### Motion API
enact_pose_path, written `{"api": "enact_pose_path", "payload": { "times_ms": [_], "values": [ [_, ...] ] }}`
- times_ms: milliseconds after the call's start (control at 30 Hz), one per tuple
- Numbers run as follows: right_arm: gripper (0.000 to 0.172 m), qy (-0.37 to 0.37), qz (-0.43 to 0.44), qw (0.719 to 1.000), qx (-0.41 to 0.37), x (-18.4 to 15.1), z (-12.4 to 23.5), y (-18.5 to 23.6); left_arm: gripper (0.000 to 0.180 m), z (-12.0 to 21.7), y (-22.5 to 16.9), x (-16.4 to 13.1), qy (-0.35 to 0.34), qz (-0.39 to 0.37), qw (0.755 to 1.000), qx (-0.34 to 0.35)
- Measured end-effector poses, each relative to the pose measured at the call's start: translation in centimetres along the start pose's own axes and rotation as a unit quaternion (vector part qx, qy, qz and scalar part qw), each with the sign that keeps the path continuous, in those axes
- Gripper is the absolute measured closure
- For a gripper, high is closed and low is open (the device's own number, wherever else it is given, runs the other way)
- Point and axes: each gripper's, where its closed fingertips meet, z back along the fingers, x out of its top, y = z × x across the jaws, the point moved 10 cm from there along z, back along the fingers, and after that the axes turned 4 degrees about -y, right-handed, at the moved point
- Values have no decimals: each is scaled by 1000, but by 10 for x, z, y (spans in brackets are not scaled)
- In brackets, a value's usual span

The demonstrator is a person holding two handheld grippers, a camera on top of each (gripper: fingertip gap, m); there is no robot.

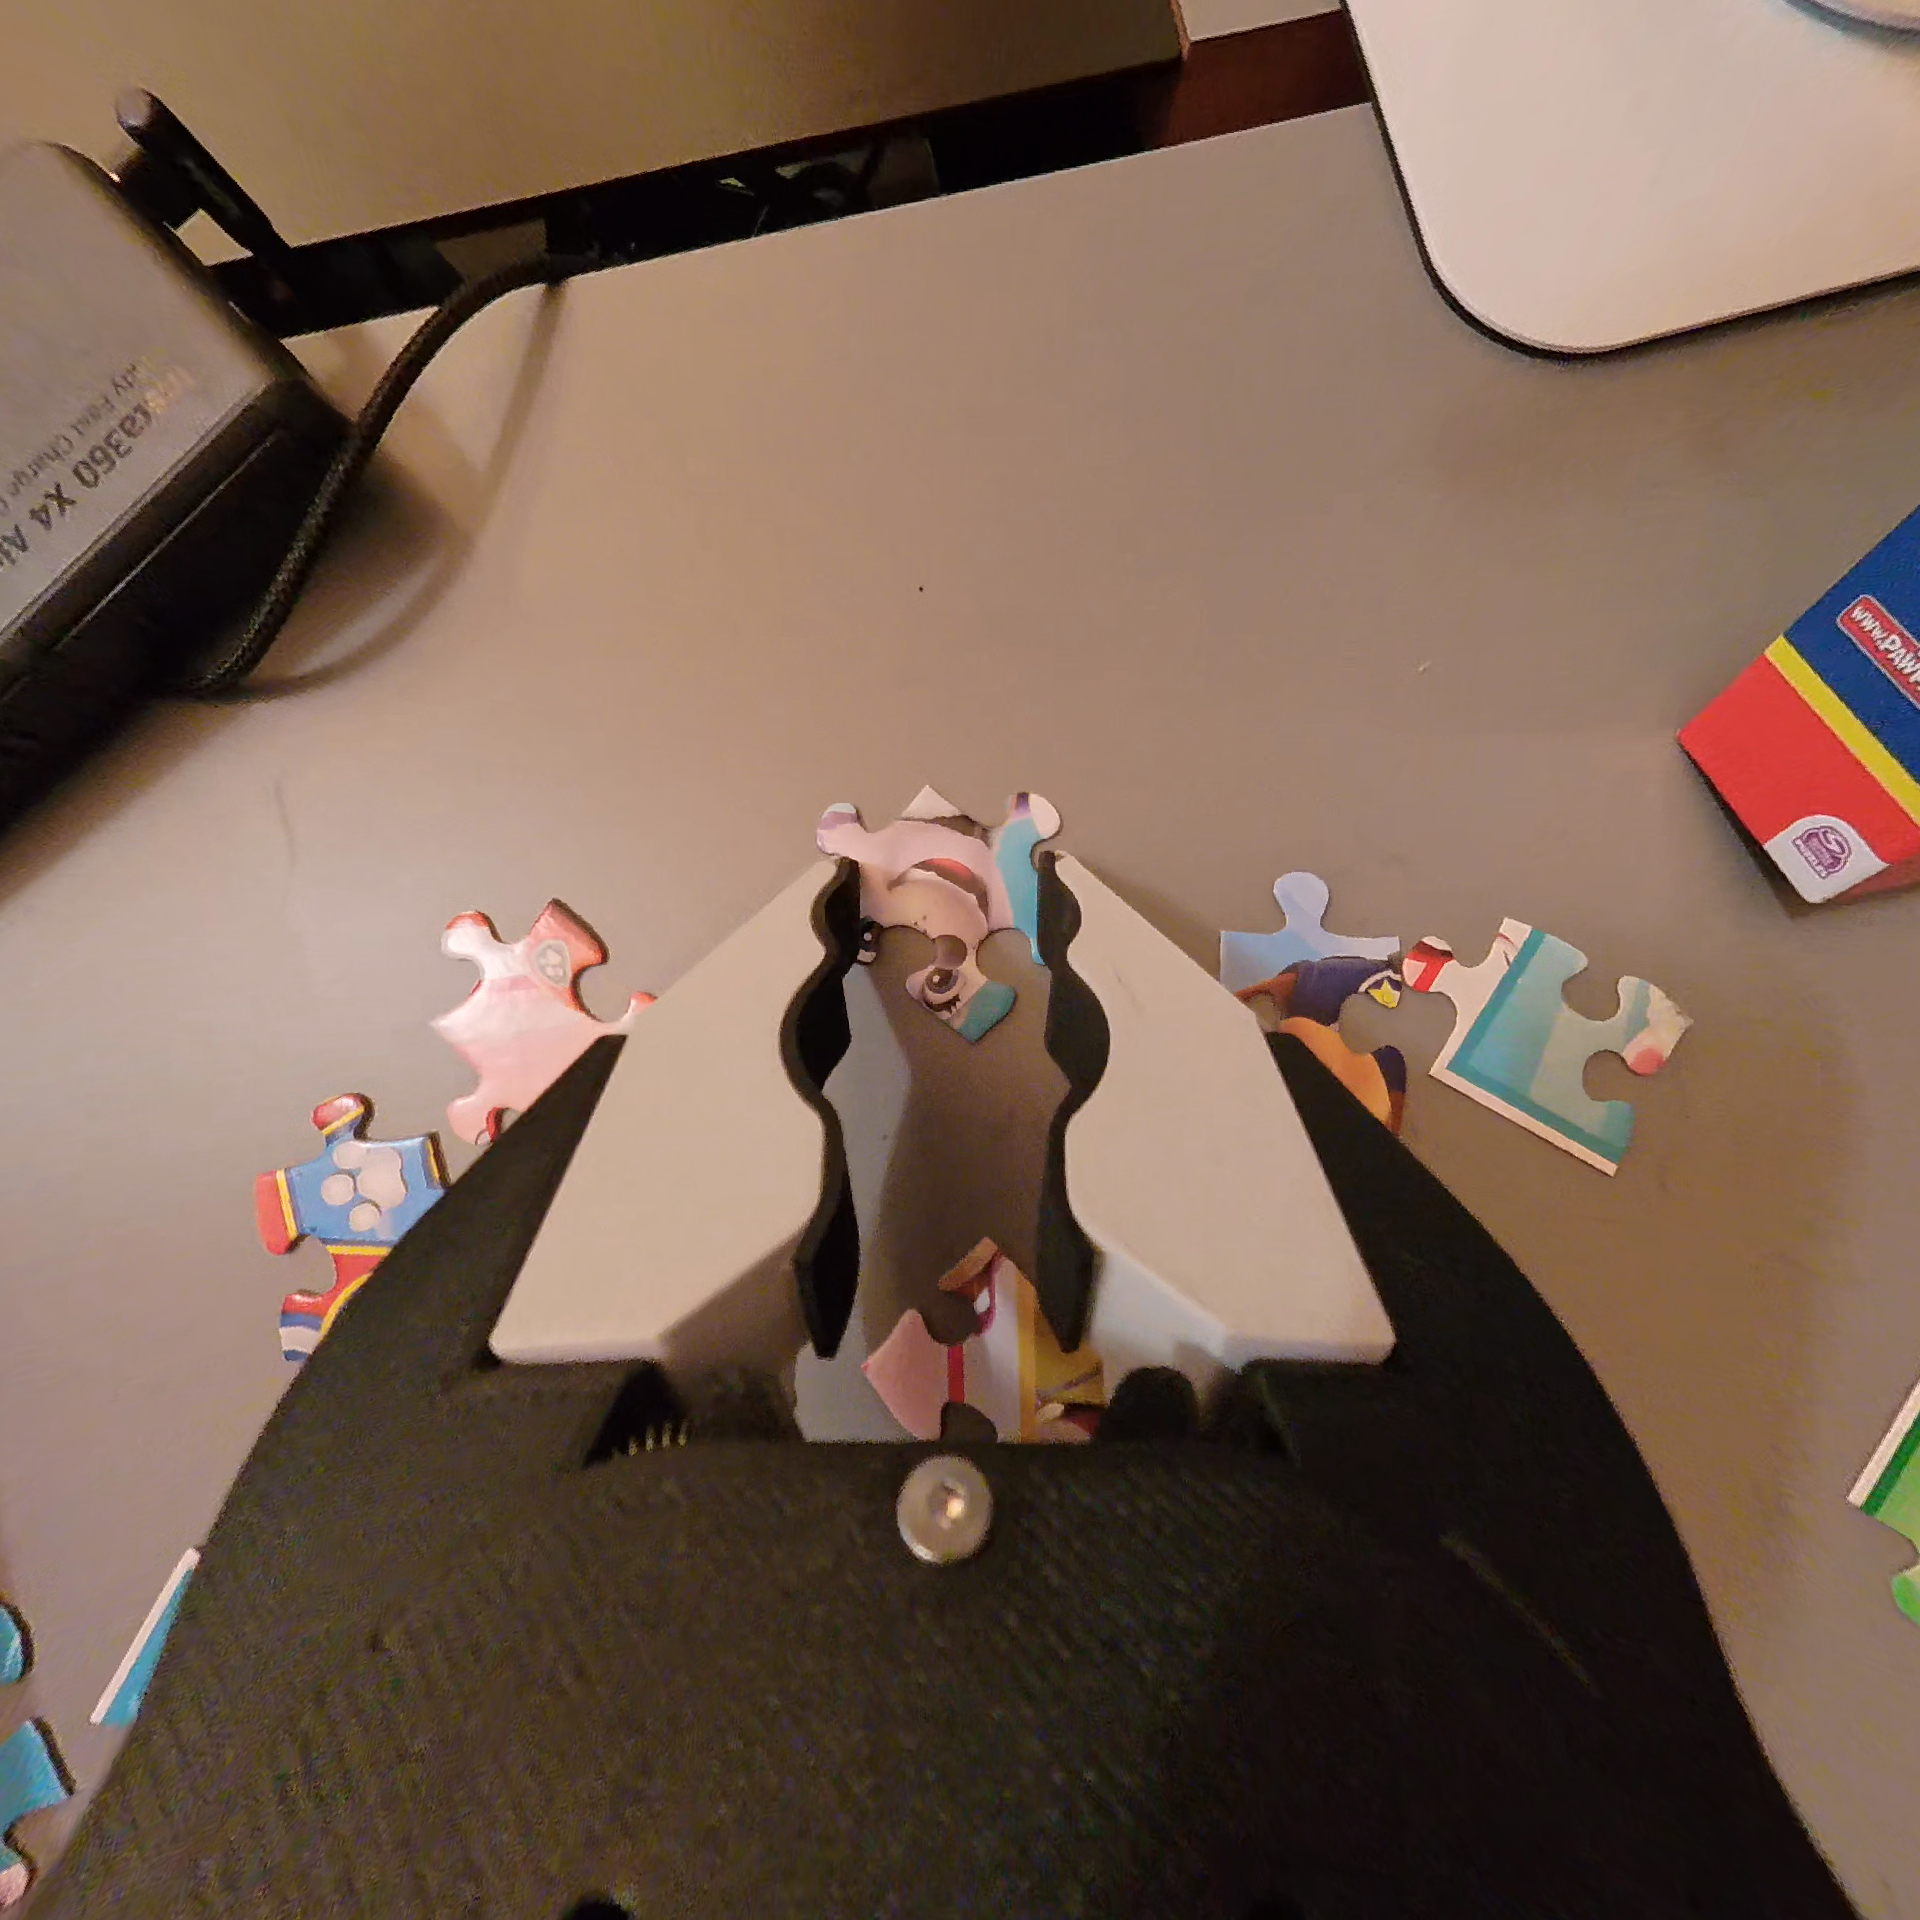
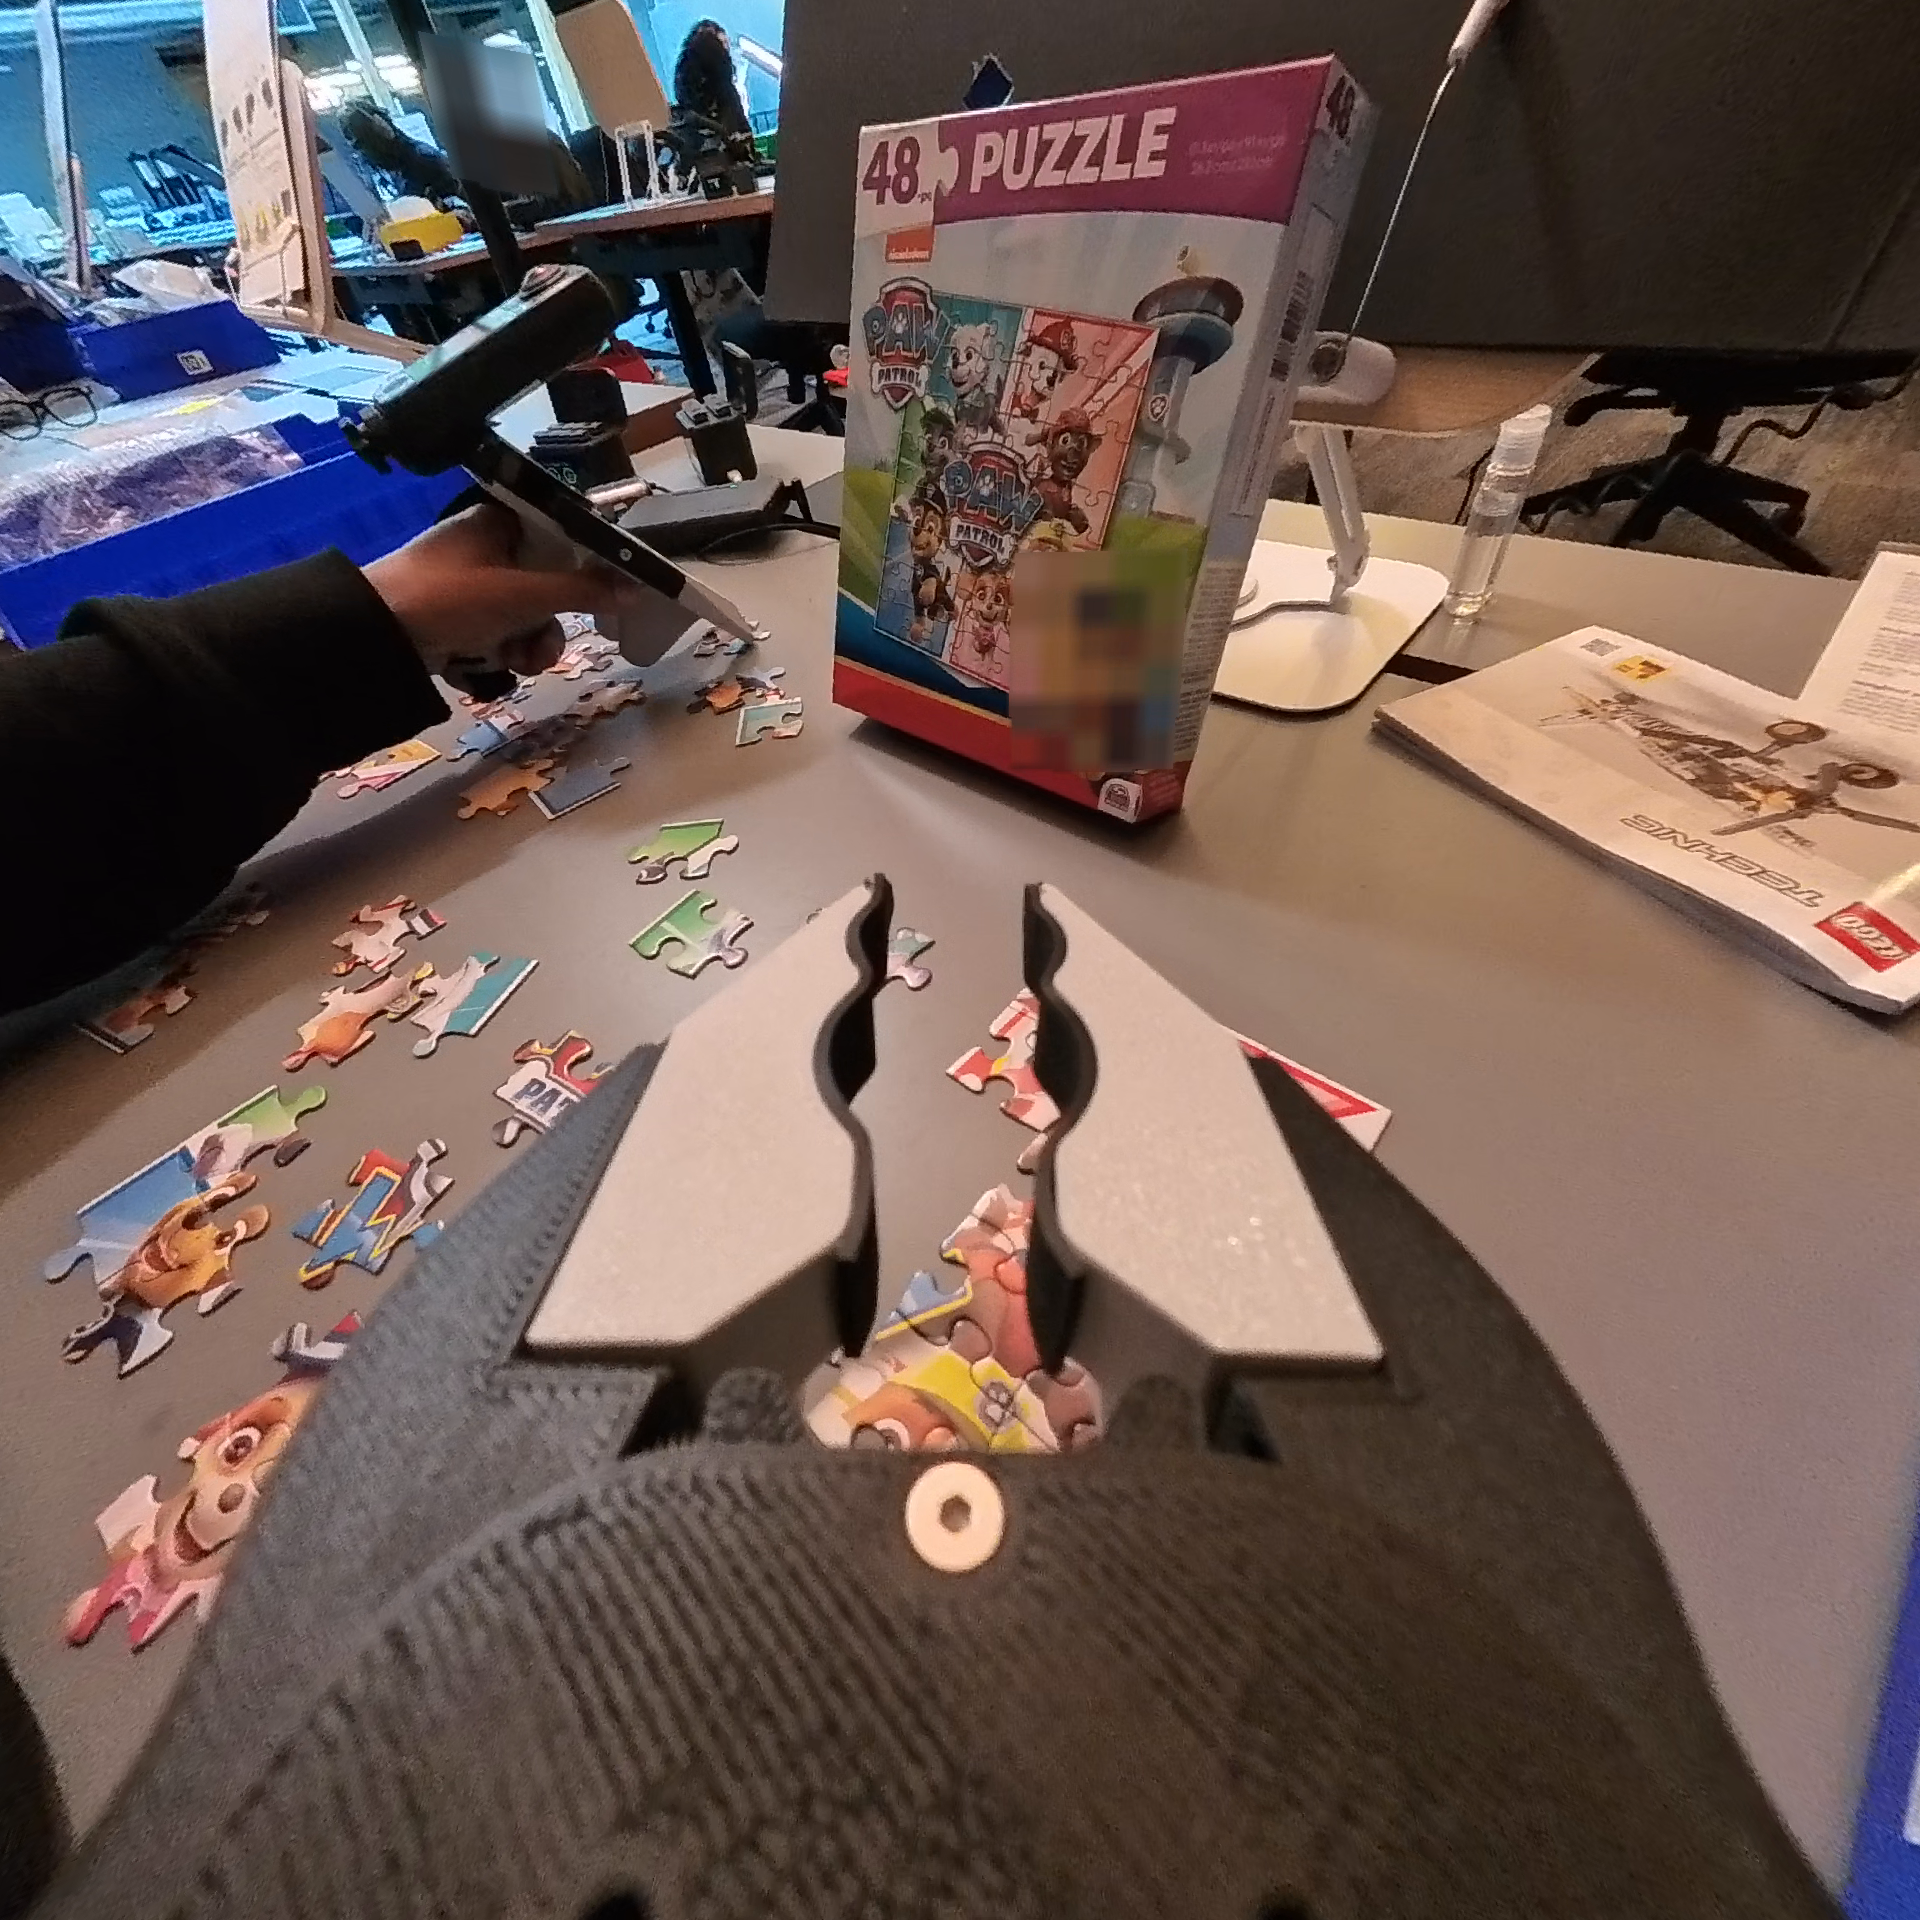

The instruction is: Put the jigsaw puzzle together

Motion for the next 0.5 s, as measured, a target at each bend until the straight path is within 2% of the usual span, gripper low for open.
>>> {"api": "enact_pose_path", "payload": {
  "times_ms": [500],
  "values": [
    [148,0,-2,1000,-1,-1,-1,-3,150,19,-10,0,-18,-8,999,-27]
  ]
}}
